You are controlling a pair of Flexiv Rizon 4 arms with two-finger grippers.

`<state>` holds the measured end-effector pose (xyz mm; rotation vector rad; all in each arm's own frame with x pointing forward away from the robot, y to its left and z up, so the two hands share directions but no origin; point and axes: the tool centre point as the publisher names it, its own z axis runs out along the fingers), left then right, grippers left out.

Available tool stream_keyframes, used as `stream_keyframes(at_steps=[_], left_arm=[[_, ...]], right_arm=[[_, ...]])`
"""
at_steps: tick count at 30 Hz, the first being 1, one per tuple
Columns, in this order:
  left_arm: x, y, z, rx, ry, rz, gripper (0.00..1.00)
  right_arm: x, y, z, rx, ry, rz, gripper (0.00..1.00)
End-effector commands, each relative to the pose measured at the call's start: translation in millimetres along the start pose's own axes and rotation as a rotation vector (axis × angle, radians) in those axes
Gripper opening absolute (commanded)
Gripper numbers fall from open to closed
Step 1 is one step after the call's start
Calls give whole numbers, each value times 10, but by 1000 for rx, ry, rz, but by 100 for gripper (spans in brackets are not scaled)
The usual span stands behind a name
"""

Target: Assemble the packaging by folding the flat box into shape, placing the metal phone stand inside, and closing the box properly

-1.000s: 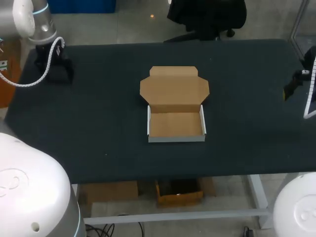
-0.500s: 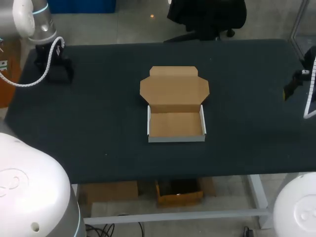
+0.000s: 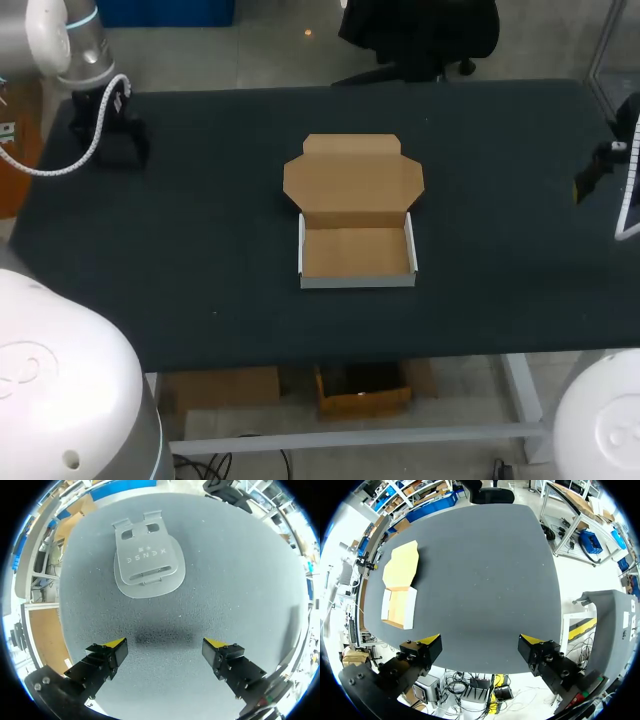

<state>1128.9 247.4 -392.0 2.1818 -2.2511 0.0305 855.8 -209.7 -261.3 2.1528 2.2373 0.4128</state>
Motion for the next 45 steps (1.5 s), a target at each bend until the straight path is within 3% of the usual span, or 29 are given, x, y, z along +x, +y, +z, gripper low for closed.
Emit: stream_keyframes(at_steps=[1, 45], left_arm=[[-5, -44, 12, -11, 0, -1, 100], [-117, -222, 32, 6, -9, -42, 100]], right_arm=[[-4, -2, -17, 5, 2, -1, 100], [-4, -2, -17, 5, 2, -1, 100]])
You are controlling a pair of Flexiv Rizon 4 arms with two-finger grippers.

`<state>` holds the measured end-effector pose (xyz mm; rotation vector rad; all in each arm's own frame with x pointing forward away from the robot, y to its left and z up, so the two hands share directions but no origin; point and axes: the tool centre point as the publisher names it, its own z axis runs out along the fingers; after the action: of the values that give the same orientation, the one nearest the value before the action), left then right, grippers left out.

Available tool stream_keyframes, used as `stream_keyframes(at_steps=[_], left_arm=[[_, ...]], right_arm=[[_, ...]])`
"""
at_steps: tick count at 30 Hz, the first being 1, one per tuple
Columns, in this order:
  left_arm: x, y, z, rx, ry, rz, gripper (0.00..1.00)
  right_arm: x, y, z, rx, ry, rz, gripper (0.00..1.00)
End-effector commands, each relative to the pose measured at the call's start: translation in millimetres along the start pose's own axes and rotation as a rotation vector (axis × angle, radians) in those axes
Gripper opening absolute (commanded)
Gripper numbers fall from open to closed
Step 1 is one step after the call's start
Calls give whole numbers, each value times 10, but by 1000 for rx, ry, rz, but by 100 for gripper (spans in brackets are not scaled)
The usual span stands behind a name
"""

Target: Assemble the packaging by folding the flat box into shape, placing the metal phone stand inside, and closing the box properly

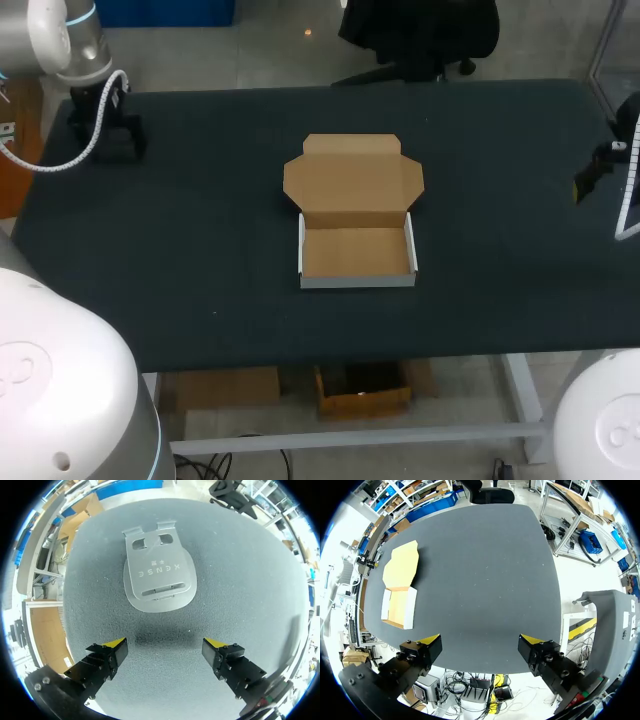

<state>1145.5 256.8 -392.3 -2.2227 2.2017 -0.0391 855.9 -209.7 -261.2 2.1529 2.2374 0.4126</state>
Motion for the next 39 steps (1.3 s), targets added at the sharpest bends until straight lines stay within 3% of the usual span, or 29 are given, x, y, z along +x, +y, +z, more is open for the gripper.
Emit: stream_keyframes(at_steps=[1, 24, 39], left_arm=[[-19, -64, 32, -12, 0, -3, 100], [-130, -212, 45, 6, -10, -34, 100], [102, -146, 0, 14, 9, 6, 100]], right_arm=[[-4, -2, -16, 5, 2, -1, 100], [-4, -2, -16, 5, 2, -1, 100], [-4, -2, -16, 5, 2, -1, 100]])
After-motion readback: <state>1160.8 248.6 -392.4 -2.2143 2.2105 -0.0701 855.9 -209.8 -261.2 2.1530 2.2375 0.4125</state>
